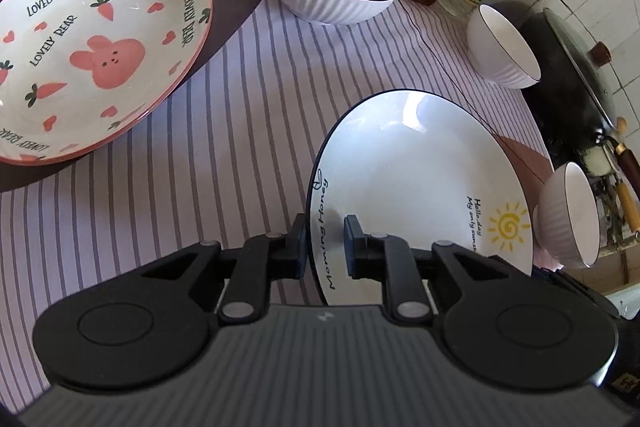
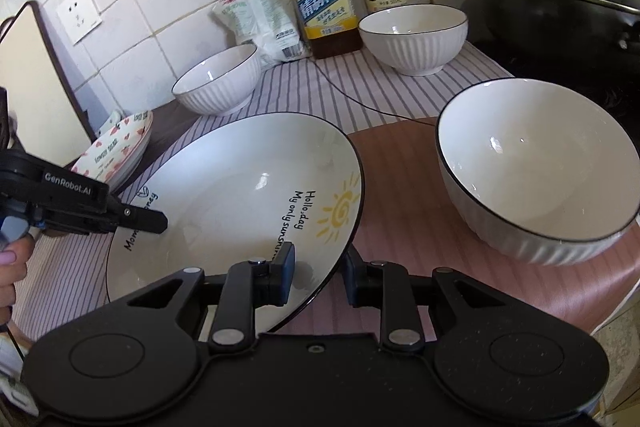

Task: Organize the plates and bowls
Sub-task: 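Lift the sun plate with the right gripper toward the bunny plate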

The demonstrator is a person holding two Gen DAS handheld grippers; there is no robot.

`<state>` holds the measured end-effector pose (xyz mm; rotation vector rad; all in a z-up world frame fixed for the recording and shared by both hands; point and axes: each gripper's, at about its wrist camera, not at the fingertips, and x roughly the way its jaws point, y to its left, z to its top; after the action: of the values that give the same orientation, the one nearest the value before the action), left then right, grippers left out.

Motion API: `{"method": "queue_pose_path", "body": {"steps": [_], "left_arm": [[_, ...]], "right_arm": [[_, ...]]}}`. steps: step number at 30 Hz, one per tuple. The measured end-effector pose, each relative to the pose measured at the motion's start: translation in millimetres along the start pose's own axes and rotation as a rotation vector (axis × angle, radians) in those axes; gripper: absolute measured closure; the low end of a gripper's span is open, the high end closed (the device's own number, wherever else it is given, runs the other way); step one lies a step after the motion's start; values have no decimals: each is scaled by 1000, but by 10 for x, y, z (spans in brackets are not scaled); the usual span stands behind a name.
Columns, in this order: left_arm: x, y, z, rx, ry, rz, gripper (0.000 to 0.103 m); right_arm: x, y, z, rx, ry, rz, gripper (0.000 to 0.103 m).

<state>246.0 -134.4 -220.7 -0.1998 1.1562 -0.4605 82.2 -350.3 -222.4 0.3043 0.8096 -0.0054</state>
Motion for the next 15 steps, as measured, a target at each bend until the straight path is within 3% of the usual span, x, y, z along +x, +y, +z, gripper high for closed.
{"method": "queue_pose_path", "body": {"steps": [4, 15], "left_arm": [[-2, 4, -1, 3, 4, 1, 86], [-141, -63, -85, 131, -43, -7, 87]], "right_arm": [[7, -12, 45, -27, 28, 15, 72], [-45, -95, 125, -42, 62, 105, 73]]}}
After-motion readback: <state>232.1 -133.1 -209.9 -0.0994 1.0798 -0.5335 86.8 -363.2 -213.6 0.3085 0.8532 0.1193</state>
